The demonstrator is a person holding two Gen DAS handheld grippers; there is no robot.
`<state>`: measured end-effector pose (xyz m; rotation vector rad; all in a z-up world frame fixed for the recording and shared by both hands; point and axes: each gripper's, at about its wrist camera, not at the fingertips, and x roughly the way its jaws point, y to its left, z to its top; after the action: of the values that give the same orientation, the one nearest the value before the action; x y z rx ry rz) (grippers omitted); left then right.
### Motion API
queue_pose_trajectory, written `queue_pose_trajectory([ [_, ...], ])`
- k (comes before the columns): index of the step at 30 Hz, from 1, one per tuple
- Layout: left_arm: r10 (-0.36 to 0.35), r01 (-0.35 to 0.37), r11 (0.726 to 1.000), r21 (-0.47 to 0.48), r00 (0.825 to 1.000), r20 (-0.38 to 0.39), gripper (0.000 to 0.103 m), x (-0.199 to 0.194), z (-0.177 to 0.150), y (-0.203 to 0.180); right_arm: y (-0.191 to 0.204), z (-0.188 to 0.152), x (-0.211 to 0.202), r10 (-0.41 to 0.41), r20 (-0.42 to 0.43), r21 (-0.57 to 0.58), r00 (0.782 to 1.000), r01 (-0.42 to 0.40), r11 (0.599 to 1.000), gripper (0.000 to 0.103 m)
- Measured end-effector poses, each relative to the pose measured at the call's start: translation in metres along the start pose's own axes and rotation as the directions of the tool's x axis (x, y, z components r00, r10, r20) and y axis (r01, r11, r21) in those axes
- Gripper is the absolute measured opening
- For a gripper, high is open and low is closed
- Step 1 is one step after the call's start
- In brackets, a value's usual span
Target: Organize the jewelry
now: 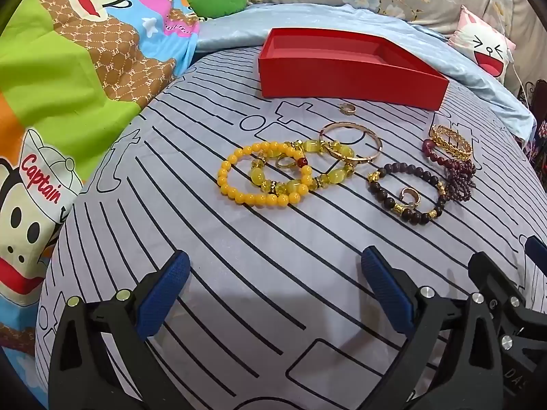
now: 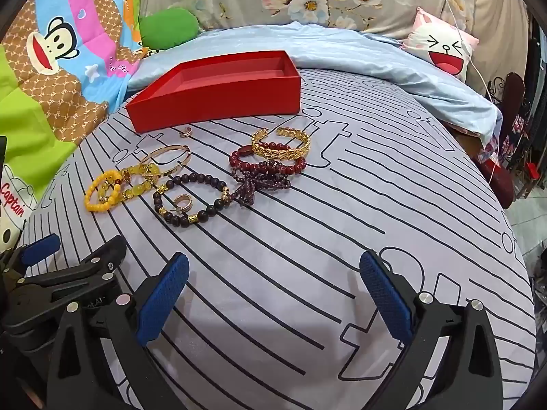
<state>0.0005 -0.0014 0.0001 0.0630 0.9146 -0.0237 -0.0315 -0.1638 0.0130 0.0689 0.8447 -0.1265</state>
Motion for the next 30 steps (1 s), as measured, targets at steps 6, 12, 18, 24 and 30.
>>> queue_pose_trajectory([
  [6, -0.004, 0.004, 1.0, -0.004, 1.0, 0.004, 0.096, -0.003, -0.002, 0.002, 0.0, 0.0, 0.001, 0.0, -0.005, 0.001, 1.0, 0.0, 1.0, 0.097],
  [12, -0.001, 0.001, 1.0, -0.001, 1.0, 0.003, 0.096, -0.002, -0.002, 0.002, 0.0, 0.0, 0.001, 0.001, -0.006, 0.002, 1.0, -0.001, 1.0, 0.097],
  [18, -0.001, 0.001, 1.0, 0.0, 1.0, 0.008, 0.096, 0.0, -0.001, 0.007, 0.0, 0.0, 0.002, 0.0, -0.01, 0.001, 1.0, 0.0, 1.0, 0.097],
  [24, 0.001, -0.001, 1.0, -0.001, 1.0, 0.008, 0.096, -0.001, 0.0, 0.006, 0.001, 0.0, 0.003, 0.0, -0.012, 0.002, 1.0, 0.0, 1.0, 0.097],
  [30, 0.006, -0.006, 1.0, 0.002, 1.0, 0.008, 0.096, 0.0, 0.001, 0.006, 0.002, -0.005, 0.009, 0.0, -0.013, 0.004, 1.0, 0.0, 1.0, 0.097],
])
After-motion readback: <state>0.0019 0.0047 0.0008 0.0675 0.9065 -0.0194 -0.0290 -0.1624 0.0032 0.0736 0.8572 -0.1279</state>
